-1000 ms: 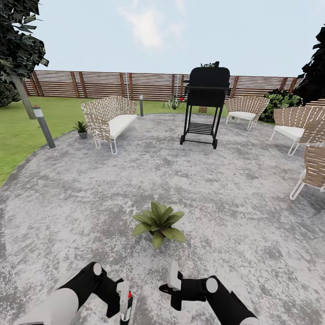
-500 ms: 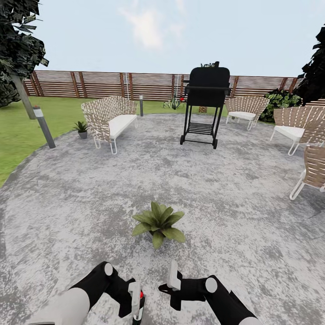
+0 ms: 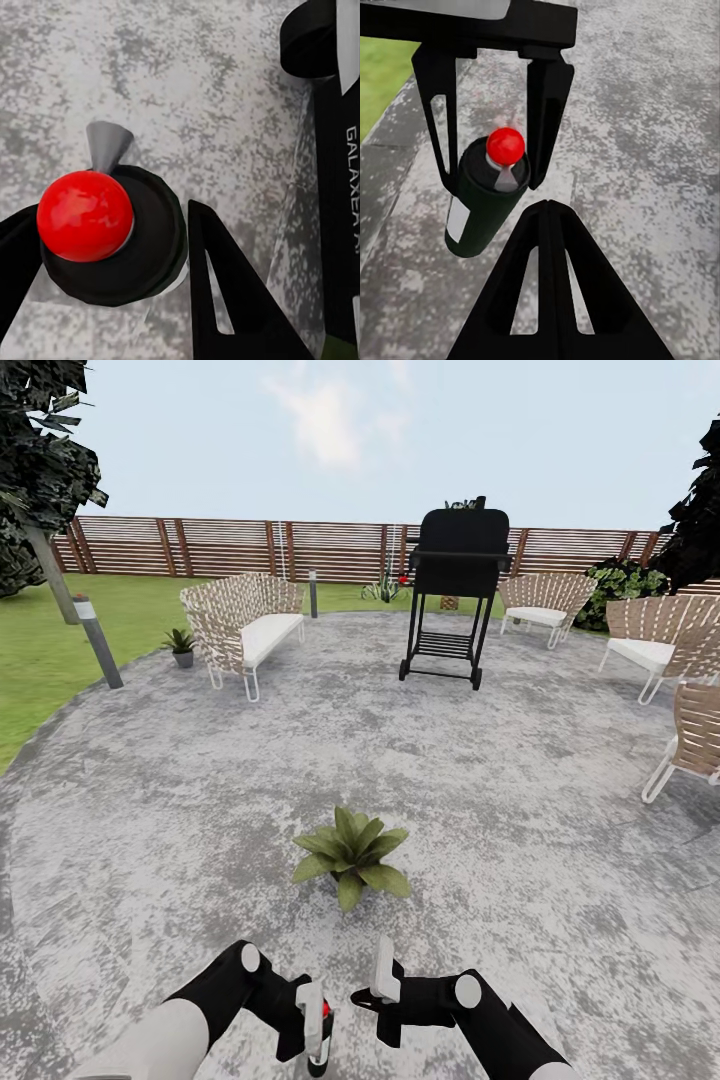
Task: Pick up the pesticide atomizer in the garden and spray insectifuge to fully cover both potted plants in the garden.
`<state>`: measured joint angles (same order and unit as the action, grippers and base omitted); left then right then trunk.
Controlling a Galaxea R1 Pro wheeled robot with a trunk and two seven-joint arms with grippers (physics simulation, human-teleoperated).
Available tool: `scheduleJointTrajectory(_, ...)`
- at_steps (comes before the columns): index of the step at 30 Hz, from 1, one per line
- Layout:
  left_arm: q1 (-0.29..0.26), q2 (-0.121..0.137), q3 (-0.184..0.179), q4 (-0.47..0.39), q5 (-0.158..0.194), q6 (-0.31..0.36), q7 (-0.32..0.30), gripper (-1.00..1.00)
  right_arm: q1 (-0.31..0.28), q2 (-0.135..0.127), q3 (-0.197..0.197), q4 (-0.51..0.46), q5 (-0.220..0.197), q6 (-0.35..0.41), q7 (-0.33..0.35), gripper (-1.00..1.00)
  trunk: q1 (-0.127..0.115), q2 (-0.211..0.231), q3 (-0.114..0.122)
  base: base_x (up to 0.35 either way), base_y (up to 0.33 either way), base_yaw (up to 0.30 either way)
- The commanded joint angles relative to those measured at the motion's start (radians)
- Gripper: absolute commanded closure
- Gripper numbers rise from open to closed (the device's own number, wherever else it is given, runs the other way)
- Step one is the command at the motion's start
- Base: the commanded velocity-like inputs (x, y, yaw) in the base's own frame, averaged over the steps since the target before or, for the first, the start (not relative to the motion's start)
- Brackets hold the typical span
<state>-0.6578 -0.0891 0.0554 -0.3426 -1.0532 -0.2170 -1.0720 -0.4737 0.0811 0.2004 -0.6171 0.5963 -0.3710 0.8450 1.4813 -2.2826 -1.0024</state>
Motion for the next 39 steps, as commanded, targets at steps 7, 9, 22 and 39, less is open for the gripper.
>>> scheduleJointTrajectory(7,-0.002,-0.012,0.007,-0.001,-0.004,-0.007,-0.002,1.0,0.0,0.0,-0.001,-0.001,0.008,-0.005,0.0,1.0,0.0,0.0,-0.001,0.0,0.0,0.0)
scheduleJointTrajectory(9,-0.003,-0.016,0.008,-0.001,-0.004,-0.007,-0.002,1.0,0.0,0.0,-0.001,-0.001,0.008,-0.005,0.0,1.0,0.0,0.0,-0.001,0.0,0.0,0.0)
scheduleJointTrajectory(22,-0.005,-0.035,0.013,-0.013,-0.002,-0.05,-0.002,1.0,0.0,0.0,-0.001,-0.001,0.008,-0.005,0.0,1.0,0.0,0.0,-0.001,0.0,0.0,0.0)
scheduleJointTrajectory(39,-0.004,-0.034,0.012,-0.013,0.073,-0.058,-0.004,1.0,0.0,0.0,-0.001,-0.001,0.009,-0.006,-0.001,1.0,0.0,0.0,-0.001,0.0,0.0,0.0)
